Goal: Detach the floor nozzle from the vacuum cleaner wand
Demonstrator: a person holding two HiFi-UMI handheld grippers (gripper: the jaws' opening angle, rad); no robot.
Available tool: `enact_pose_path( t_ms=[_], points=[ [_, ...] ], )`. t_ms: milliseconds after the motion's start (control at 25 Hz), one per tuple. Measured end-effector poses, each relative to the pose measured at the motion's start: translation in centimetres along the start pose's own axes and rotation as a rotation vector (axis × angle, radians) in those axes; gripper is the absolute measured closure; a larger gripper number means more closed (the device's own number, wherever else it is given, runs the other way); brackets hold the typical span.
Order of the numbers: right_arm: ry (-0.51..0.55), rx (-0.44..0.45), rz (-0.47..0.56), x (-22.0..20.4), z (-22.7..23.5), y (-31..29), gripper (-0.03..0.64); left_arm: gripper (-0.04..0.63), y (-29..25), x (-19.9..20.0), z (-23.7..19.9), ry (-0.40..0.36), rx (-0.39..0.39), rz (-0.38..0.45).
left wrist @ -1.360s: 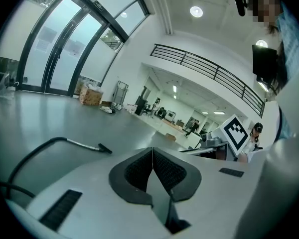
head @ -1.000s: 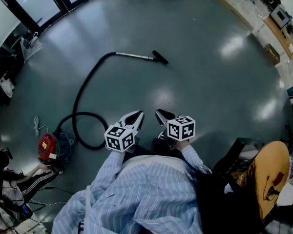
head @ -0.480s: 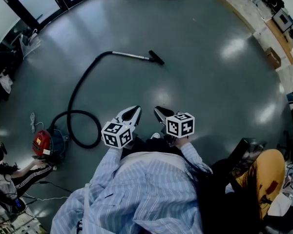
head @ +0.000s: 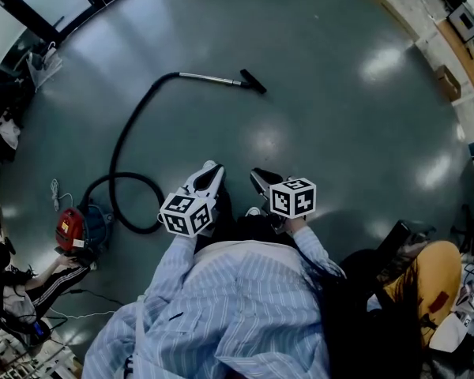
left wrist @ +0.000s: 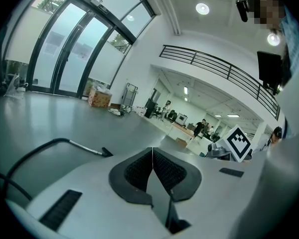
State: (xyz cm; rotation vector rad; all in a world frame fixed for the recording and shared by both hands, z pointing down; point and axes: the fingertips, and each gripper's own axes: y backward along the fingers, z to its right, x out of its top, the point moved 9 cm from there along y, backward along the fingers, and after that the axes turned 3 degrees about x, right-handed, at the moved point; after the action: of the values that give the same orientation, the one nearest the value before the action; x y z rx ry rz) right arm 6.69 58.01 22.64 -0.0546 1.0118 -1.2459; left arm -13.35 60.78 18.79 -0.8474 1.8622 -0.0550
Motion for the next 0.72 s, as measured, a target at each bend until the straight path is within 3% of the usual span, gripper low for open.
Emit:
enact_pose_path(
  t_ms=[280,720],
  points=[
    [-0.044,-0.046,-0.001,4.1,2.0,-3.6,0.575,0.588,-4.4,4.2,-5.5,0.015,-0.005,-0.016],
    [-0.124,-0.134,0.030,15.2,3.7,-13.9,0.577,0.588,-13.1,15.1,-17.4,-0.008,-0.100,-0.075]
  ],
)
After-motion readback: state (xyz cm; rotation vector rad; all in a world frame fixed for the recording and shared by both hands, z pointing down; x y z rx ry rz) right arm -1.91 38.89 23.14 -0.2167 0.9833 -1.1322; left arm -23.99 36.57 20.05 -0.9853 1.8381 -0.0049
